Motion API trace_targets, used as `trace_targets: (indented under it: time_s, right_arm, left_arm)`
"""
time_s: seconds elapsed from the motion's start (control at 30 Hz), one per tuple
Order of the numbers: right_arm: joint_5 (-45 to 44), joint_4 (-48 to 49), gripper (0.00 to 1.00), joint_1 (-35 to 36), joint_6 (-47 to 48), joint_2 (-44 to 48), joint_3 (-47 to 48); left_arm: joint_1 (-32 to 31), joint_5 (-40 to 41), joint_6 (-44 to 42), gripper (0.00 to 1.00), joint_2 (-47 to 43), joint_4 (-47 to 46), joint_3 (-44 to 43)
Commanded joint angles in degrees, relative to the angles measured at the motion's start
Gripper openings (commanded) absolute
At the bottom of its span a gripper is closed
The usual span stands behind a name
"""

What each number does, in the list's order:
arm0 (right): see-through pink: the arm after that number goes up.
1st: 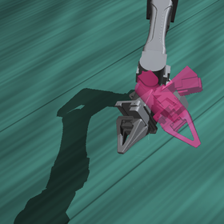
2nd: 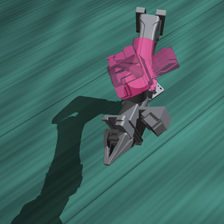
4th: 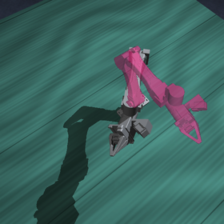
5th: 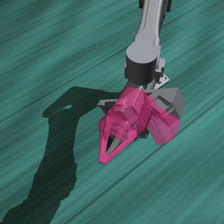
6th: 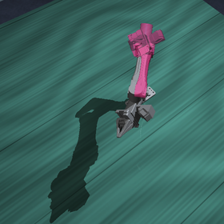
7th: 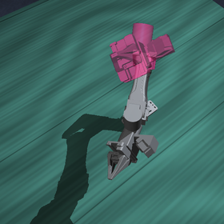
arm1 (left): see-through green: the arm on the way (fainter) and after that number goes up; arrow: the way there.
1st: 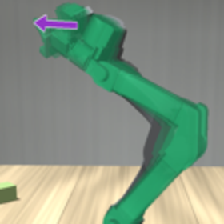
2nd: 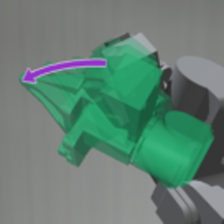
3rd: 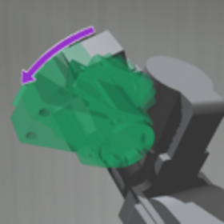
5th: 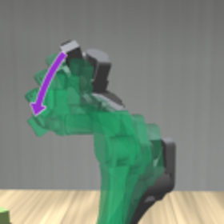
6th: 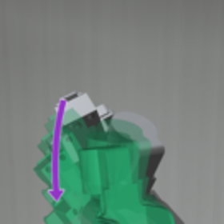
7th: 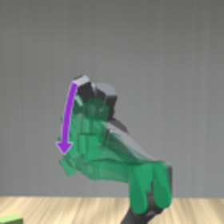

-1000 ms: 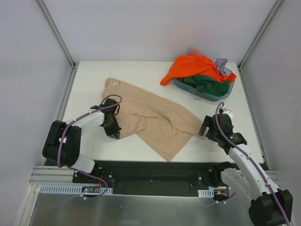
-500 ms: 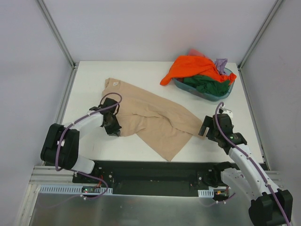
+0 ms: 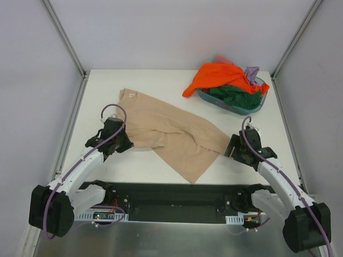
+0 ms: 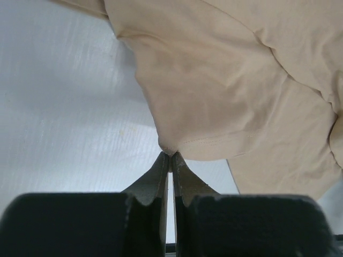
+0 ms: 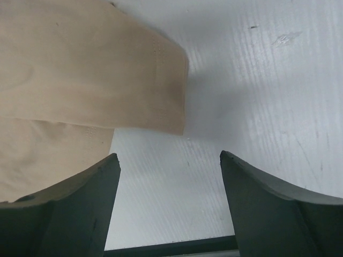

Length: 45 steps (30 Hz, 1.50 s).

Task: Fold and stack the t-shirts
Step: Flatten out the tshirt

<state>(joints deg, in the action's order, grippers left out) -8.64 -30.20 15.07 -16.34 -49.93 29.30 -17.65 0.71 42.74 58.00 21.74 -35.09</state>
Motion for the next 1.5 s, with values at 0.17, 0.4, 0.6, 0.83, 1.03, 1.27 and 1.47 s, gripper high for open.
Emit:
trace_targets:
  time_s: [0.17,0.4,0.6,0.83,1.03,1.27,1.47]
  right_arm:
    - [2.1,5.4,0.54,-0.3,-4.4,-10.8,2.1]
    - [0.9,7.4,0.47,-0.4,-4.6,-15.7,1.9]
    - [-0.3,8.3,0.44,-0.4,-4.4,-20.0,2.6]
    - [-0.1,9.2,0.39,-0.3,-4.2,-21.5,3.2]
    - [1.5,9.6,0.22,-0.2,-3.5,-25.3,3.7]
    - [0.2,10.2,0.01,-0.3,-1.3,-24.8,4.2]
    - [-0.5,14.9,0.01,-0.2,2.4,-16.4,3.6]
  left_arm:
    - [-0.1,3.0,0.6,0.00,-0.9,-0.5,1.1]
    - [-0.1,3.2,0.5,0.00,-0.1,-0.5,0.9]
    - [-0.1,3.2,0.4,0.00,-0.3,-0.5,1.0]
    - [-0.1,3.6,0.4,0.00,-0.4,-0.5,1.0]
    - [-0.1,4.9,0.5,0.00,0.2,-0.4,1.3]
    - [-0.1,8.0,0.2,0.00,-0.4,1.3,-0.2]
    - [-0.1,8.1,0.3,0.00,-3.1,2.2,-1.5]
